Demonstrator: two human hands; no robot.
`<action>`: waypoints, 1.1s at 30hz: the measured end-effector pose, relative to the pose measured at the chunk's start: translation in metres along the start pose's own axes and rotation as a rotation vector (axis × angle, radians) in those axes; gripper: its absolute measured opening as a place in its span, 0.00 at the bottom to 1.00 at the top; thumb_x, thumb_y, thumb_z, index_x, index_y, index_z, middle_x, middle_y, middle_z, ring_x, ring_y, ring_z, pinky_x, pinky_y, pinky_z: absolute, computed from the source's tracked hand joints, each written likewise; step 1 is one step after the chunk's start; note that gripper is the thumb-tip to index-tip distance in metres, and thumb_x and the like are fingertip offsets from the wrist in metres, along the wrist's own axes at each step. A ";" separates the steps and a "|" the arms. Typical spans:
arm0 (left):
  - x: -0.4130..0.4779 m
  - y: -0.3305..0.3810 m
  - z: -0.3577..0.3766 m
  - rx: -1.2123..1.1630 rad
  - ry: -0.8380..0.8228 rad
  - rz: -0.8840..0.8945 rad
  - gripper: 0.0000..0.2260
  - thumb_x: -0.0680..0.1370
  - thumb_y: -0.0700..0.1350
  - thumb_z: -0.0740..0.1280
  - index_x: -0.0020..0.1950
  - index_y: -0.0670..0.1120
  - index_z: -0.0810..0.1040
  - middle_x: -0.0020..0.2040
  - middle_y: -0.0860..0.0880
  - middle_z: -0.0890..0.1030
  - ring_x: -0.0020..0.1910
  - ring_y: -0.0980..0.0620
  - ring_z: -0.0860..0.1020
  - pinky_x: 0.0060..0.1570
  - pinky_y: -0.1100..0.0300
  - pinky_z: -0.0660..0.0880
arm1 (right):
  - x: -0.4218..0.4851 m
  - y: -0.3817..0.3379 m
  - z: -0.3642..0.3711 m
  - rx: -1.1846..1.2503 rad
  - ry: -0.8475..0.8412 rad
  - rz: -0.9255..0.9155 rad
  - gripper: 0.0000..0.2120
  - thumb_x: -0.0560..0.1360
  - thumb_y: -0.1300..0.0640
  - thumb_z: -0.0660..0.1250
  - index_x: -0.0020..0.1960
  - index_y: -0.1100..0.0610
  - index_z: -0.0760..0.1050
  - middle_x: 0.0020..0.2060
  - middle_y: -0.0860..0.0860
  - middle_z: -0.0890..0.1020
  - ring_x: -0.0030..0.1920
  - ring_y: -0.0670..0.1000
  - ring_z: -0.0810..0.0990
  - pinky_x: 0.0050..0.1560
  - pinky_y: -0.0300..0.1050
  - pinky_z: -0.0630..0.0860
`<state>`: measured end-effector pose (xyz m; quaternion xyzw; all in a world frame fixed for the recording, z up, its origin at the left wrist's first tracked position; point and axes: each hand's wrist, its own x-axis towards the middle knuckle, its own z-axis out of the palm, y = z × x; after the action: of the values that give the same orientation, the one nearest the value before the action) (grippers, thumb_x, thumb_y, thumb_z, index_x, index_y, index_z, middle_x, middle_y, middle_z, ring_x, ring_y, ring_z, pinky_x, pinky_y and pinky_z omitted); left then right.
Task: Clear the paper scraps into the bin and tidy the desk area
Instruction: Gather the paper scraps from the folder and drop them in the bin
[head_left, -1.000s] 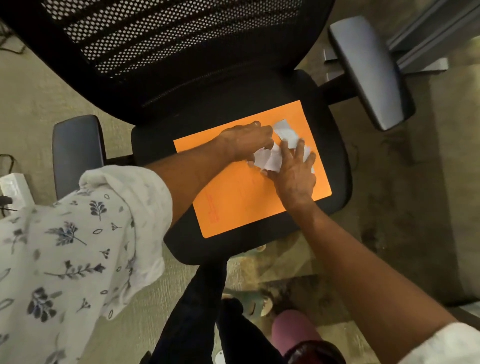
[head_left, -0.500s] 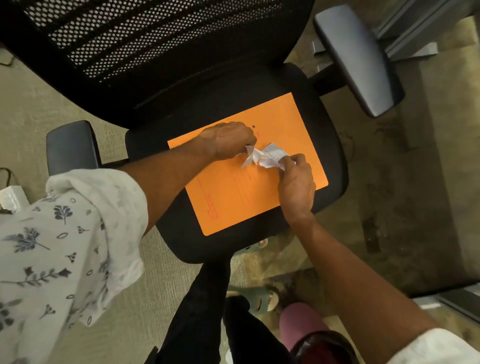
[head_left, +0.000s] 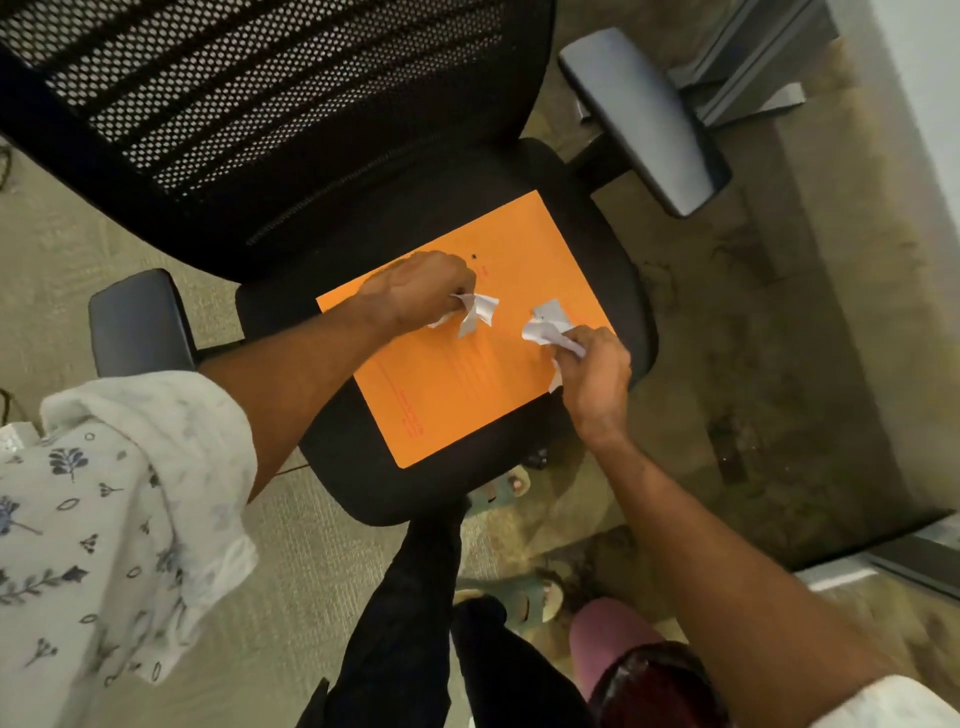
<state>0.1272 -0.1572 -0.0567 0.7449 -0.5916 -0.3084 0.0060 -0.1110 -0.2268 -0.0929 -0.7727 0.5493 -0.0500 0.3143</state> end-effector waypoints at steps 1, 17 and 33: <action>-0.001 0.005 0.000 -0.034 0.009 -0.003 0.06 0.79 0.41 0.67 0.53 0.47 0.82 0.52 0.48 0.80 0.50 0.48 0.78 0.50 0.48 0.79 | -0.006 0.003 -0.007 0.019 0.014 0.009 0.05 0.77 0.57 0.69 0.51 0.57 0.83 0.44 0.54 0.80 0.41 0.51 0.77 0.39 0.38 0.65; -0.009 0.187 0.032 -0.475 0.145 0.212 0.03 0.75 0.39 0.72 0.46 0.47 0.80 0.42 0.50 0.82 0.41 0.53 0.78 0.38 0.56 0.72 | -0.142 0.096 -0.145 0.179 0.477 0.202 0.05 0.75 0.63 0.72 0.50 0.58 0.83 0.43 0.50 0.79 0.42 0.44 0.76 0.45 0.27 0.65; -0.076 0.446 0.194 -0.208 -0.339 0.617 0.04 0.73 0.41 0.74 0.43 0.48 0.81 0.41 0.52 0.83 0.40 0.54 0.81 0.38 0.56 0.73 | -0.407 0.268 -0.162 0.266 0.847 0.797 0.05 0.77 0.63 0.69 0.51 0.59 0.82 0.47 0.53 0.82 0.47 0.45 0.78 0.53 0.23 0.65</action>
<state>-0.3625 -0.1549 -0.0126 0.4650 -0.7468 -0.4694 0.0763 -0.5585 0.0085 0.0006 -0.3739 0.8635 -0.3001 0.1564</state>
